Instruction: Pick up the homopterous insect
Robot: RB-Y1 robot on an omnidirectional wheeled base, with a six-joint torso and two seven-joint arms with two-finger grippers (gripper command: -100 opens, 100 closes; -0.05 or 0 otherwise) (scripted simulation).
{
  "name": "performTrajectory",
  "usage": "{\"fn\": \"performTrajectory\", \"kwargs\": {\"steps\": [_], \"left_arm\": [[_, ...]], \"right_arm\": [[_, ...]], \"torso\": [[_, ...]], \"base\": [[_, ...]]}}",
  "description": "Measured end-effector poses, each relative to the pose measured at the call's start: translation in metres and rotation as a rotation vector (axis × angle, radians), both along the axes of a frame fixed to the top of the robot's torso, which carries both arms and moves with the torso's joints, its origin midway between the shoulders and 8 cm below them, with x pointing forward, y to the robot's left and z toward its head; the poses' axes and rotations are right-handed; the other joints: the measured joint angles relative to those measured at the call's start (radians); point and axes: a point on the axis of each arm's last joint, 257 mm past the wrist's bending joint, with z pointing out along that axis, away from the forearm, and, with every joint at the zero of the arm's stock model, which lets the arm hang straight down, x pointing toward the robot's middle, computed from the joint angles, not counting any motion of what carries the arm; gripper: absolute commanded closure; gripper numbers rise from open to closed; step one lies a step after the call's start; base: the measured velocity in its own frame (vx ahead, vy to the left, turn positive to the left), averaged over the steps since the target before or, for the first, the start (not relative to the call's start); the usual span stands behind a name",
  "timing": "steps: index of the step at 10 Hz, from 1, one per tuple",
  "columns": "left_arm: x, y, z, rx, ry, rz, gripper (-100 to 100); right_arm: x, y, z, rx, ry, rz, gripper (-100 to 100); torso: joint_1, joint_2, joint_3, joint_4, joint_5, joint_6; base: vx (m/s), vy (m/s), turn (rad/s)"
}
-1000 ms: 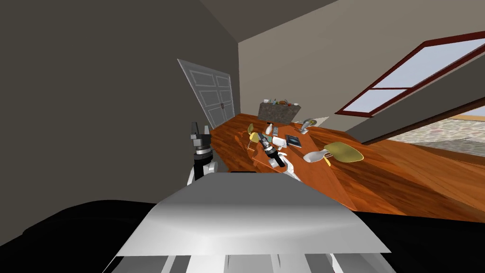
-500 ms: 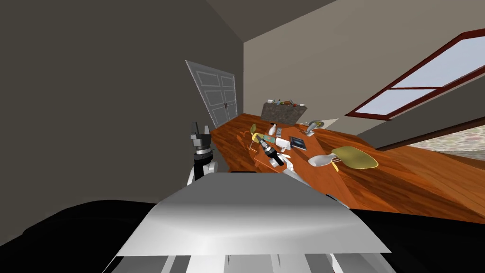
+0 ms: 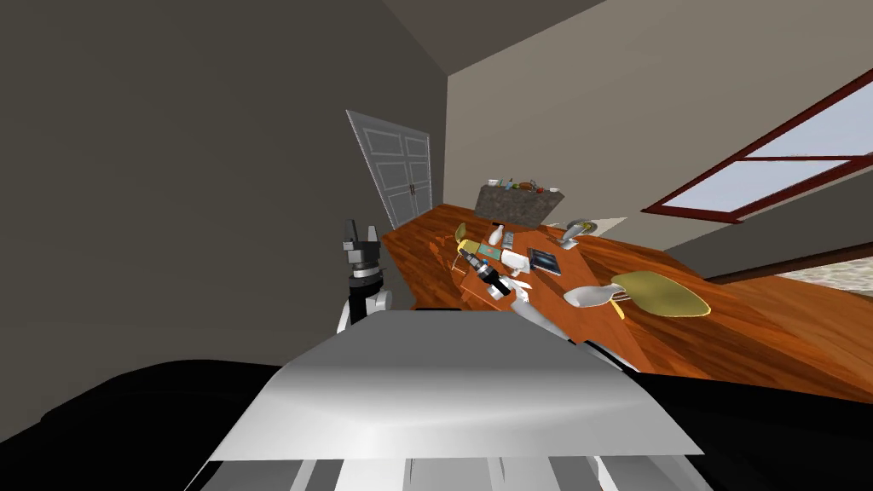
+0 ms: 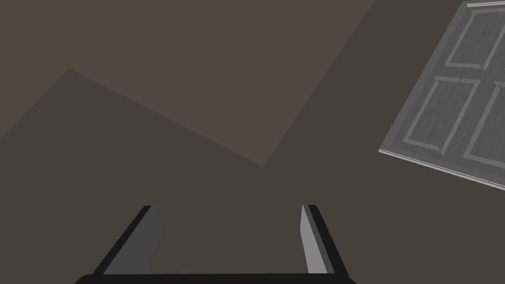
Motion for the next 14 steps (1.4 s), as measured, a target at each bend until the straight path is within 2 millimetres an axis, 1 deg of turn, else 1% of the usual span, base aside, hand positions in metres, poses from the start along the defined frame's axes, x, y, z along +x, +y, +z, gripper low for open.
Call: {"fn": "performTrajectory", "kwargs": {"steps": [4, 6, 8, 9, 10, 11, 14], "left_arm": [[0.0, 0.0, 0.0, 0.0, 0.0, 0.0, 0], [0.0, 0.0, 0.0, 0.0, 0.0, 0.0, 0], [0.0, 0.0, 0.0, 0.0, 0.0, 0.0, 0], [0.0, 0.0, 0.0, 0.0, 0.0, 0.0, 0], [0.0, 0.0, 0.0, 0.0, 0.0, 0.0, 0], [0.0, 0.0, 0.0, 0.0, 0.0, 0.0, 0], [0.0, 0.0, 0.0, 0.0, 0.0, 0.0, 0]], "right_arm": [[0.01, -0.018, -0.038, -0.153, 0.025, -0.016, -100], [0.012, -0.039, -0.066, -0.254, 0.047, -0.031, -100], [0.015, -0.052, -0.088, -0.357, 0.062, -0.042, -100], [0.017, -0.06, -0.098, -0.398, 0.072, -0.05, -100], [0.018, -0.066, -0.104, -0.415, 0.081, -0.056, -100], [0.02, -0.075, -0.114, -0.467, 0.087, -0.059, -100], [0.019, -0.11, -0.145, -0.611, 0.12, -0.079, -100]], "torso": [[0.001, 0.0, 0.0, 0.0, 0.0, -0.001], [0.001, 0.0, 0.0, 0.0, 0.0, 0.0], [0.001, 0.0, 0.0, 0.0, 0.0, -0.001], [0.0, 0.0, 0.0, 0.0, 0.0, 0.0], [0.0, 0.0, 0.0, 0.0, 0.0, 0.0], [0.0, 0.0, 0.0, 0.0, 0.0, 0.0], [0.0, 0.0, 0.0, 0.0, 0.0, 0.0]], "base": [[-0.001, 0.013, 0.083], [0.0, 0.017, 0.097], [0.001, 0.017, 0.103], [-0.001, 0.006, -0.011], [-0.001, 0.011, 0.118], [0.0, 0.009, 0.087], [0.003, 0.013, 0.093]]}}
